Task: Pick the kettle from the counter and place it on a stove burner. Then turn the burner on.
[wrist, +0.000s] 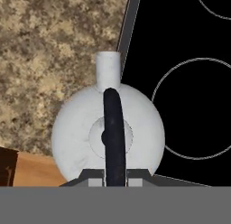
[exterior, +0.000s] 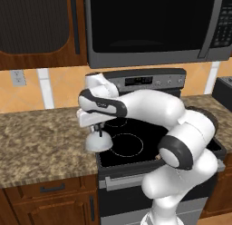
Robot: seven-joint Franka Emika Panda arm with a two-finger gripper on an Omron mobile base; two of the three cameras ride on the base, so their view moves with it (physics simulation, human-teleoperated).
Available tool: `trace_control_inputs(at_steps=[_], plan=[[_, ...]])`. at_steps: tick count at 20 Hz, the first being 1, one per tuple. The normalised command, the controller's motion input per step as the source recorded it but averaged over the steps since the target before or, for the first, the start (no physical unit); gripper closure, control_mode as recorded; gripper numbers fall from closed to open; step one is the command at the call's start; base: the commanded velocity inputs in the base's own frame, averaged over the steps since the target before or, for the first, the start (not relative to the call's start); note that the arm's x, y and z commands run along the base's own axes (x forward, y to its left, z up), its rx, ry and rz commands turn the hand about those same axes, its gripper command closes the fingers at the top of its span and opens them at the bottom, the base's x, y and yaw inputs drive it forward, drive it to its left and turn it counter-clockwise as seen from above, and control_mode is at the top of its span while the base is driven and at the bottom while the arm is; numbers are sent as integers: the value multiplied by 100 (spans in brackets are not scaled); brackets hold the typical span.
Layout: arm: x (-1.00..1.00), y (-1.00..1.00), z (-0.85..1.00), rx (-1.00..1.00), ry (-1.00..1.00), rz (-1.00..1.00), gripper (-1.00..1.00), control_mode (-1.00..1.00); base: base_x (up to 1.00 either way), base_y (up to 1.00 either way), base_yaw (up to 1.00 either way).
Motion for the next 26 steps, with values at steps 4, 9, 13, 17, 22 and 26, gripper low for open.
trace_control_inputs(at_steps=[4,9,13,17,22,26], plan=[[0,-85,14,0,0,-20,100,-100,0,0,0],[2,-67,15,0,0,-15,100,-100,0,0,0],[4,-61,0,0,0,-13,100,-100,0,0,0],[21,-36,0,0,0,-4,100,-100,0,0,0],[48,-37,-9,0,0,0,100,-100,0,0,0],[25,-11,-34,0,0,0,100,-100,0,0,0]])
